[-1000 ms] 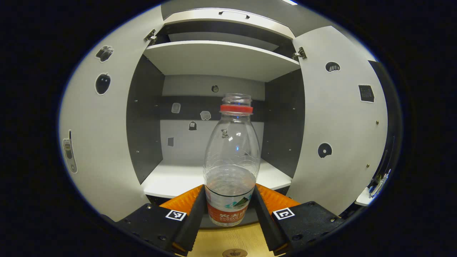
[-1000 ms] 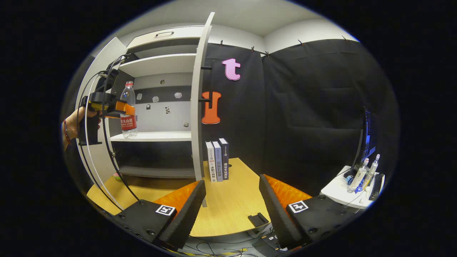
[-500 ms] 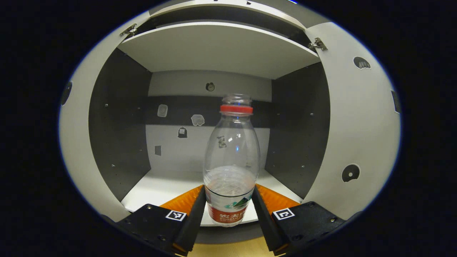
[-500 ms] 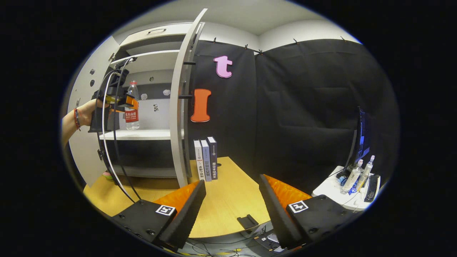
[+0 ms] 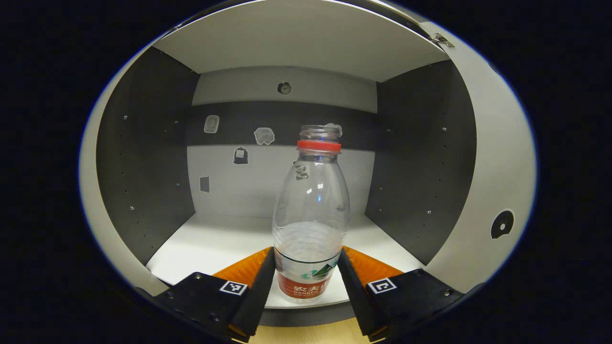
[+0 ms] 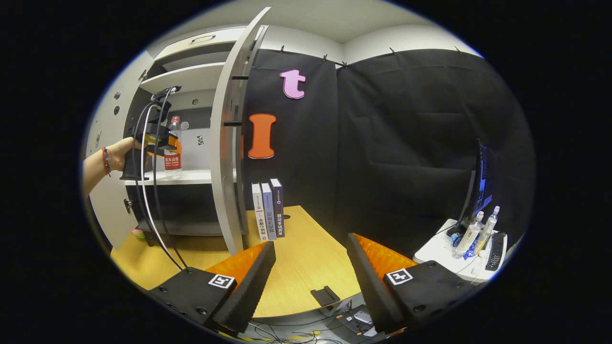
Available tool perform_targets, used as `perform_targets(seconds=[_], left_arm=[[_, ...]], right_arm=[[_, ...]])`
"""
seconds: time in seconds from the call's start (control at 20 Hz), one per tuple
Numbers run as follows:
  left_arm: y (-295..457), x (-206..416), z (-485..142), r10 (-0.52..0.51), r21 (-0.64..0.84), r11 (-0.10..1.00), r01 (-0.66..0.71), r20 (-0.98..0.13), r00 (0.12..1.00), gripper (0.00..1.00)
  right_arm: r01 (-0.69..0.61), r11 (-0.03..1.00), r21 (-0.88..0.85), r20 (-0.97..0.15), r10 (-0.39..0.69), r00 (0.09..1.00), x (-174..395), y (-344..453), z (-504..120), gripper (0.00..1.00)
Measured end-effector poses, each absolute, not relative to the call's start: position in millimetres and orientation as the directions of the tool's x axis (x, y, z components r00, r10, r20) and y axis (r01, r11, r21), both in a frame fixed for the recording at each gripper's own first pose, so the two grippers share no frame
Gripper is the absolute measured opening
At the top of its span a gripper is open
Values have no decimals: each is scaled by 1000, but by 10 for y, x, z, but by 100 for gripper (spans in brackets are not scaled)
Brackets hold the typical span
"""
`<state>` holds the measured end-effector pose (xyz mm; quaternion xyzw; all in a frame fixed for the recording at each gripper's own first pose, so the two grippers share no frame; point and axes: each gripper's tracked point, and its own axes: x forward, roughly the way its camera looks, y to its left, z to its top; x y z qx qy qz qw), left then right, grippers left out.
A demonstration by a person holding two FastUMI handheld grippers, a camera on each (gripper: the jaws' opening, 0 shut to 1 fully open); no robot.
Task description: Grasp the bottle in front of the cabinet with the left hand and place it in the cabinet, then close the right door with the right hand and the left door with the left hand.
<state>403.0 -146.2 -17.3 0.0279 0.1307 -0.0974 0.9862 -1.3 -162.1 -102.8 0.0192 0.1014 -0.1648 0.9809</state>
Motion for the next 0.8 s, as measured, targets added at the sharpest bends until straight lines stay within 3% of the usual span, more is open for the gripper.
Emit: perform_targets(seconds=[0.1,0.25,0.8], left_arm=[[-1429,4018,-147,-168,42,982,184,-254,952,80],[-1440,3960,-77,-166,55,981,184,-239,957,96],[-1105,2916,423,-205,24,977,211,-146,968,95]], right_arm=[[329,944,7,-204,-321,925,-19,-1618,-1028,99],[328,945,22,-209,-316,925,-26,-1589,-1050,99],[273,962,0,-159,-269,950,51,-1466,-838,99]])
